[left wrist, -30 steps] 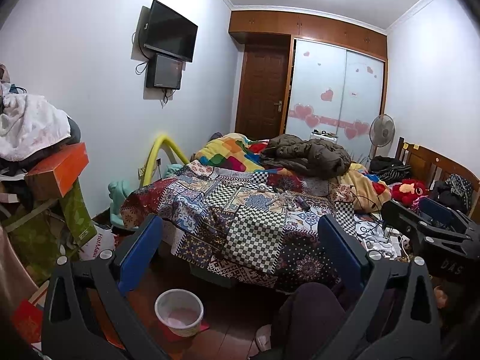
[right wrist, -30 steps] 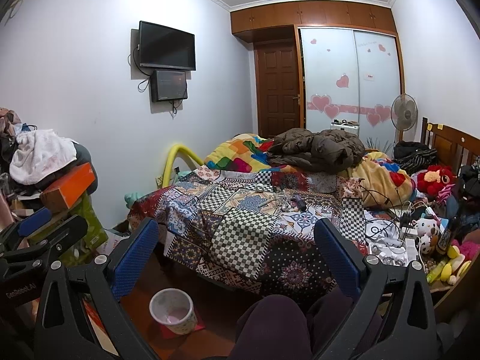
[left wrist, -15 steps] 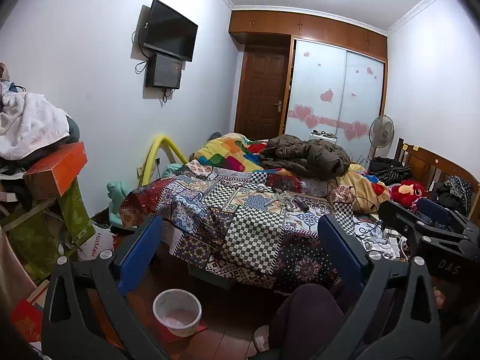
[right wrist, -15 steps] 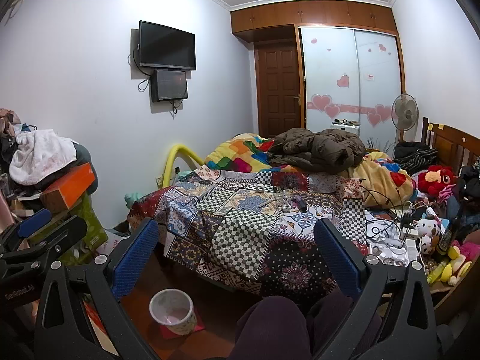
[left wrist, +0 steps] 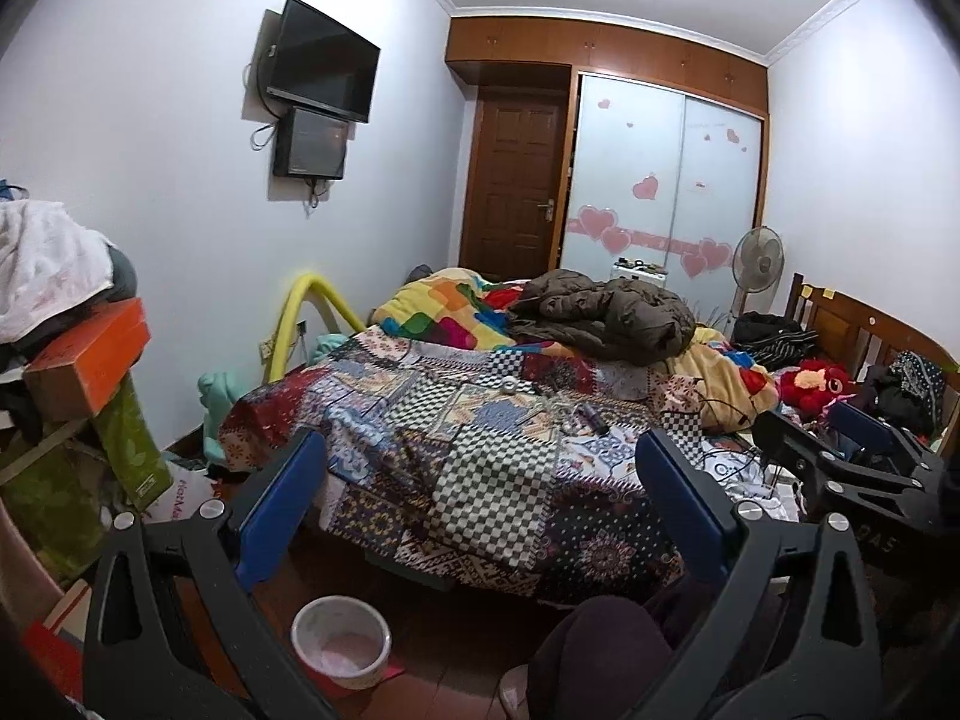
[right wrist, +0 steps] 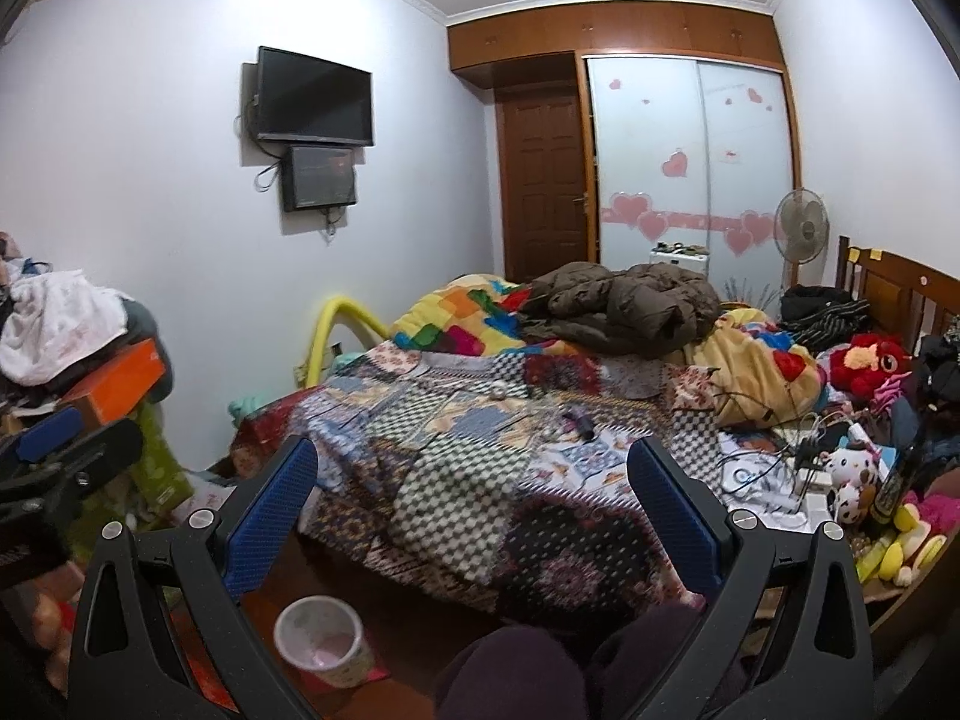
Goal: Collect trash
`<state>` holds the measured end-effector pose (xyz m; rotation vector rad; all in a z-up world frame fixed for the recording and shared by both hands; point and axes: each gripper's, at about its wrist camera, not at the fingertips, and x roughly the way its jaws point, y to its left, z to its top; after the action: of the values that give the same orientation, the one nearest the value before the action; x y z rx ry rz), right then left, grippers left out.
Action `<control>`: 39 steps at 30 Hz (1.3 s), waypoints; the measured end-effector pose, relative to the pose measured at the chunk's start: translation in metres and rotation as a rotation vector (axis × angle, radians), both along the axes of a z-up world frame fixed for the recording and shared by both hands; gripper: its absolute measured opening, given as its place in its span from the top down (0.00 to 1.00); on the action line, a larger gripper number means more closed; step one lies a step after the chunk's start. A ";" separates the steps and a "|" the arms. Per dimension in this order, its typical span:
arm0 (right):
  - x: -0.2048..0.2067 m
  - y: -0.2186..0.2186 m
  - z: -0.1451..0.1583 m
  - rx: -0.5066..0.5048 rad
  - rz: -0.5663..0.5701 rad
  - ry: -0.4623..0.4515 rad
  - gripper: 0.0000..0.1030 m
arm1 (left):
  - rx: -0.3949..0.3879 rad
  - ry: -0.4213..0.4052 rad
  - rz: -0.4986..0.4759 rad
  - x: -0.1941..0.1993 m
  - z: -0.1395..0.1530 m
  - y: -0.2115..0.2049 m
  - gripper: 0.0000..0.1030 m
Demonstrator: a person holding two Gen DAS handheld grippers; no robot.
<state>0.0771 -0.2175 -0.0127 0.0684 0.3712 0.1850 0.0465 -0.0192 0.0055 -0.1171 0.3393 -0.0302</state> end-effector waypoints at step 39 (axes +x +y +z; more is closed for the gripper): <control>0.343 -0.148 -0.116 -0.070 0.045 0.356 0.13 | 0.006 0.344 -0.056 0.417 -0.111 -0.111 0.07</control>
<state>0.4203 -0.3652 -0.1287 0.0240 0.7336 0.2041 0.4634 -0.1298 -0.1054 -0.1069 0.6861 -0.0644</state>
